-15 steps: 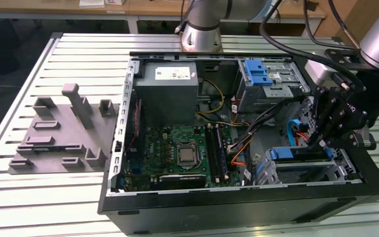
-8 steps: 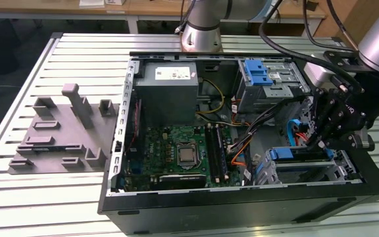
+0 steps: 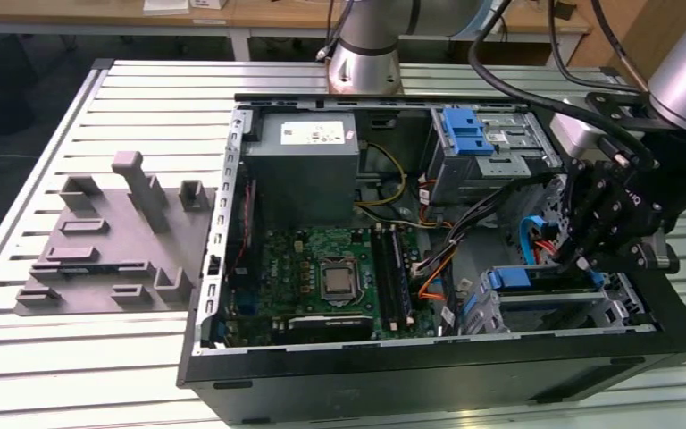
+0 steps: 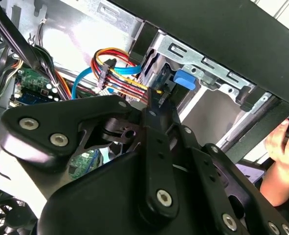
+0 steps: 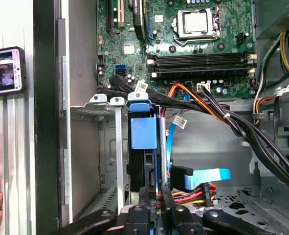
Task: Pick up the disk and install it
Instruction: 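Insert the first disk wire, then insert the second disk wire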
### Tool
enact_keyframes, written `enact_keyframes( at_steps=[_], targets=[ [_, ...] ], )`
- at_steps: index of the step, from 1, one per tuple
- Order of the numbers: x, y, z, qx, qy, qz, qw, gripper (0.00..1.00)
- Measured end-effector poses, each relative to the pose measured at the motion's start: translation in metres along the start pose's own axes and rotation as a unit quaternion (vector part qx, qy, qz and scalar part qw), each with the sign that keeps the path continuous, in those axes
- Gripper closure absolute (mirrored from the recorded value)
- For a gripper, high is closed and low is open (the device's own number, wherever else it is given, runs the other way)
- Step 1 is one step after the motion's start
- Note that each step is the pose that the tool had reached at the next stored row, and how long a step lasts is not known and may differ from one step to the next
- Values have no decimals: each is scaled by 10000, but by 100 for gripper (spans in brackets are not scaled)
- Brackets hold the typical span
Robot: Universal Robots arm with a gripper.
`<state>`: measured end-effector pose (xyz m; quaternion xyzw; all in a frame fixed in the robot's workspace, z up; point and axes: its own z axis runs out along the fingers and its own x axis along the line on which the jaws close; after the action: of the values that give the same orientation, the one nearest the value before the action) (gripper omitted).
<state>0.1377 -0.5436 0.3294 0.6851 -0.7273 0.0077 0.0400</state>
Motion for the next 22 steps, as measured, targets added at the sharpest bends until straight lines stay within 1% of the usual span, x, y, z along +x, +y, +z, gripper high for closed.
enact_keyframes(
  at_steps=[1, 6, 7, 10, 12, 22],
  targets=[
    [2, 1, -19, 0, 1, 0, 10000, 76],
    [11, 7, -156, 0, -1, 0, 10000, 76],
    [12, 7, -173, 0, -1, 0, 10000, 76],
    [12, 7, -176, 0, -4, -1, 10000, 78],
    [13, 7, -179, 0, -2, 0, 10000, 89],
    [13, 8, -190, 0, -2, 0, 10000, 89]
  ],
)
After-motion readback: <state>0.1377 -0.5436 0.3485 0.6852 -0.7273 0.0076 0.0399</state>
